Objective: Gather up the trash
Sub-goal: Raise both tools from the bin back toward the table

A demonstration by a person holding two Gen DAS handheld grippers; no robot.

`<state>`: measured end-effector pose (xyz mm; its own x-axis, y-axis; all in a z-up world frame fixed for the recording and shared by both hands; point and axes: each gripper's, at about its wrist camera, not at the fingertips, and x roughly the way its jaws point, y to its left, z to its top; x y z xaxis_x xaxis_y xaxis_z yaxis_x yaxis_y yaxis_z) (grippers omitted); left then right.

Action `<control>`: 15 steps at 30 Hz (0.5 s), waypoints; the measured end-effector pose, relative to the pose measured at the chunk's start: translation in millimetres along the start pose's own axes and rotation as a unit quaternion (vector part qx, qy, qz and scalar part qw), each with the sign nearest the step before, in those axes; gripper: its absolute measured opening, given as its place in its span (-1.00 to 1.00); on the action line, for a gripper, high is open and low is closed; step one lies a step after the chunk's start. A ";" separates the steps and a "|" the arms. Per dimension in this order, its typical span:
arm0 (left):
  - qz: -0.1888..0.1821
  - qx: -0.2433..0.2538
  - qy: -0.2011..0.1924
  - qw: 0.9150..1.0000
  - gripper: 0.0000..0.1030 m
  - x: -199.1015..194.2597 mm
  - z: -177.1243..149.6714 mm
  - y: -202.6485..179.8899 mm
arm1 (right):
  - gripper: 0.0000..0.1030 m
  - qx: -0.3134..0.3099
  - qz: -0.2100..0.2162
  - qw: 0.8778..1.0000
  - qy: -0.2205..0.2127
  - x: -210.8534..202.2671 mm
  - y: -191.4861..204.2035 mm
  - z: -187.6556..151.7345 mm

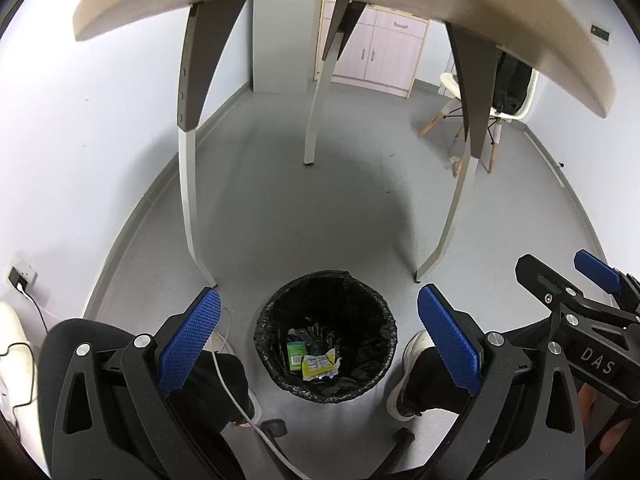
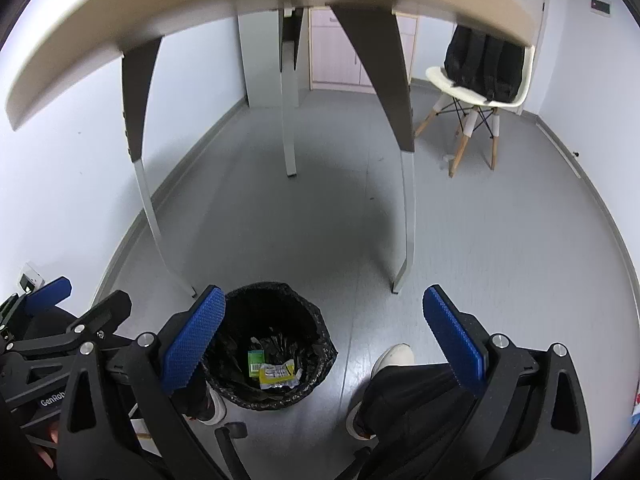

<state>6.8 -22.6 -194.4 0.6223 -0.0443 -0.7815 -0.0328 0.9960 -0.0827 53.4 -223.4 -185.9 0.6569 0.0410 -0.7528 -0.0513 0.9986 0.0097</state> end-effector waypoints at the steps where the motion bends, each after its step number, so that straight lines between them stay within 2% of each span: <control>1: 0.001 0.002 -0.002 1.000 0.89 -4.2 0.8 -0.5 | 0.85 0.000 0.000 1.000 -0.003 -5.0 0.4 1.4; 15: 0.004 0.013 -0.040 0.999 0.89 -69.1 5.8 -2.2 | 0.85 0.001 0.002 0.999 -0.046 -69.7 5.9 15.2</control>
<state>-31.6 -21.3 -136.6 0.6824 -0.0320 -0.7303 -0.0176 0.9980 -0.0602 18.7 -219.9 -123.4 0.7229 0.0480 -0.6893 -0.0533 0.9985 0.0136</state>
